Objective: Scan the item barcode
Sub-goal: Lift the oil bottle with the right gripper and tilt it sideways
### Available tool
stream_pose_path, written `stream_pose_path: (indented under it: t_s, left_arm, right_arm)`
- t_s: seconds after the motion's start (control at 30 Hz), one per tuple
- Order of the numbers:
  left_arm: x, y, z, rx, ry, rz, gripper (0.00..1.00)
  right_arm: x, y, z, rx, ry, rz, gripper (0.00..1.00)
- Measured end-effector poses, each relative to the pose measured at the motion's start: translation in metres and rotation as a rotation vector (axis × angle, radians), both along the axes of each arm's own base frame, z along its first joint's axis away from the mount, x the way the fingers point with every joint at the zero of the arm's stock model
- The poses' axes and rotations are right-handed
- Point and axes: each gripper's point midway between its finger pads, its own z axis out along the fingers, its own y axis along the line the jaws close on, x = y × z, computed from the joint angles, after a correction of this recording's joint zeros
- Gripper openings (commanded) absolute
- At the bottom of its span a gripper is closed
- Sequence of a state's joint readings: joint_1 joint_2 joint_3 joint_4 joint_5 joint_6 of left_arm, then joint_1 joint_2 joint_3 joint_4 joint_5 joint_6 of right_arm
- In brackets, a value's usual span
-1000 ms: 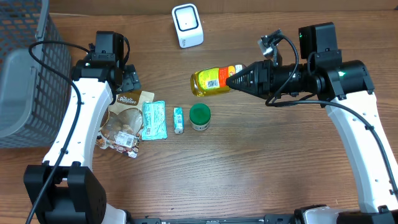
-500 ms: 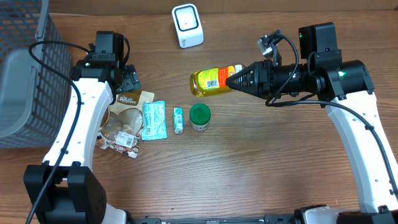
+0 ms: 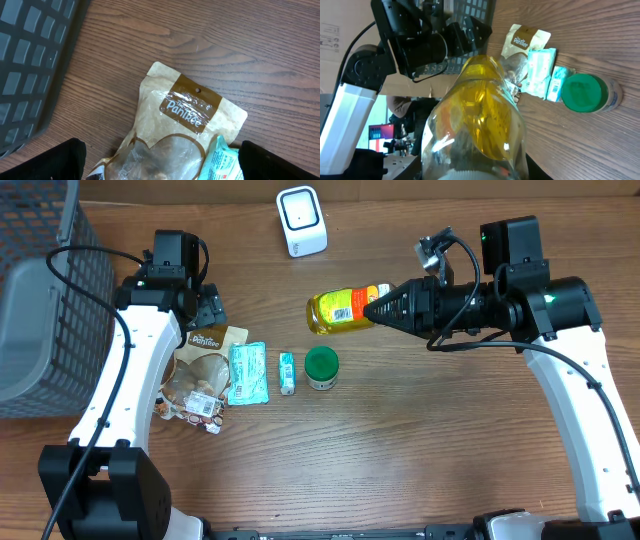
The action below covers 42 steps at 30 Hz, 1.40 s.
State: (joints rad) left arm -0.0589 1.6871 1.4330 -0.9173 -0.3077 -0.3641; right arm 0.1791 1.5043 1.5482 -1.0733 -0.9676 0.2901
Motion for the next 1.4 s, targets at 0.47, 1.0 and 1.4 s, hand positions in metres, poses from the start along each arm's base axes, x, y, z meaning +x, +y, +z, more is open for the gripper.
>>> stream_pose_path:
  t_s: [0.47, 1.0, 1.4]
  left_arm:
    - [0.0, 0.0, 0.0, 0.0, 0.0, 0.0, 1.0]
    - [0.0, 0.0, 0.0, 0.0, 0.0, 0.0, 1.0]
    - [0.0, 0.0, 0.0, 0.0, 0.0, 0.0, 1.0]
  right_arm:
    - [0.0007, -0.0005, -0.0007, -0.005, -0.001, -0.004, 0.17]
    - [0.0005, -0.0006, -0.0009, -0.006, -0.002, -0.003, 0.16]
    - [-0.006, -0.0019, -0.0055, -0.016, 0.044, -0.004, 0.11]
